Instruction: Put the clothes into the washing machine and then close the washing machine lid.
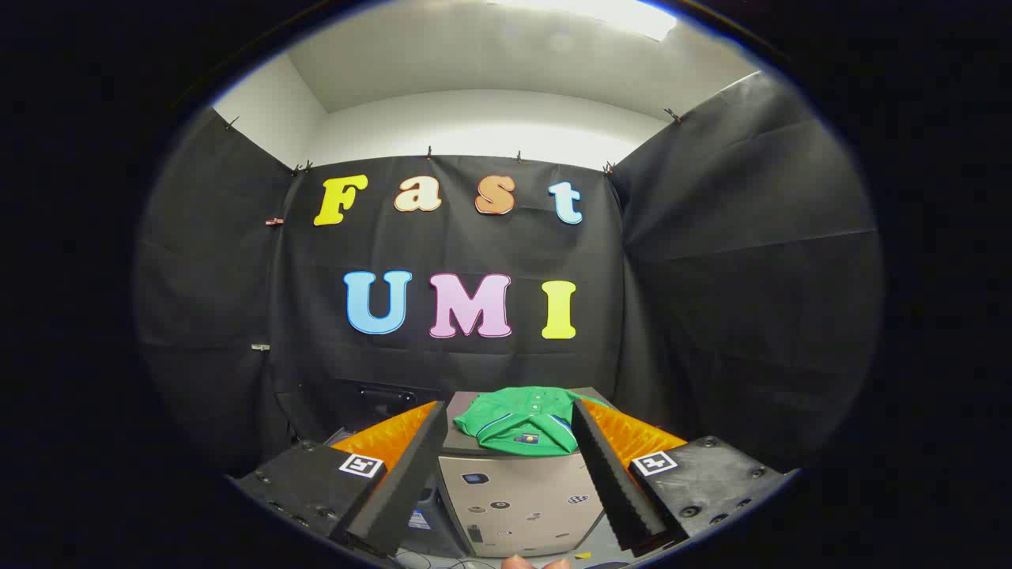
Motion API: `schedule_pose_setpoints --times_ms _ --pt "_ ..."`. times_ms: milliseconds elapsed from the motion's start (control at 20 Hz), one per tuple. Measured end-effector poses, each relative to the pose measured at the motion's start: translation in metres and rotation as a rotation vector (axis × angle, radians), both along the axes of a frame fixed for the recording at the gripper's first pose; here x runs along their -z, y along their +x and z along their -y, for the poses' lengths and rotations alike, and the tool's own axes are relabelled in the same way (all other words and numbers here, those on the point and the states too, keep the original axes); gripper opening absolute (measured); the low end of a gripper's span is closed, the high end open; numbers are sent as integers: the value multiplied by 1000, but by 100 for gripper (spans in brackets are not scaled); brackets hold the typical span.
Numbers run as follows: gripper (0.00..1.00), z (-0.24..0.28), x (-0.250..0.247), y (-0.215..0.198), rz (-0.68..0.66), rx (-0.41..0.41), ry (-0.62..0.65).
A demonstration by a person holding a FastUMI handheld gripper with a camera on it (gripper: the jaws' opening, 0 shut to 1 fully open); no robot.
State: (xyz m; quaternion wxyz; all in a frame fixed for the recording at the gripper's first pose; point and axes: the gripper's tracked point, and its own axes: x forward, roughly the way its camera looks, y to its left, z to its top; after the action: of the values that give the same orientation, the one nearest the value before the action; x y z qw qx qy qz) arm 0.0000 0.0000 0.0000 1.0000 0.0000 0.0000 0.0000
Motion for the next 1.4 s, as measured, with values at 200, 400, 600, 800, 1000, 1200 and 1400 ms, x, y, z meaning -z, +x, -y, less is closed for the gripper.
schedule_pose_setpoints --times_ms 200,400,600,800,1000,1200,1400 --pt "98 2 5 1 -6 -4 -1" --pt "98 8 17 8 -21 -5 3" --pt "98 13 20 25 -19 -2 29" --pt "98 18 21 54 -30 15 90" --pt "99 20 32 95 -69 17 55" --pt "100 8 36 150 -115 -17 51" --pt "99 -5 61 214 -258 -70 51"
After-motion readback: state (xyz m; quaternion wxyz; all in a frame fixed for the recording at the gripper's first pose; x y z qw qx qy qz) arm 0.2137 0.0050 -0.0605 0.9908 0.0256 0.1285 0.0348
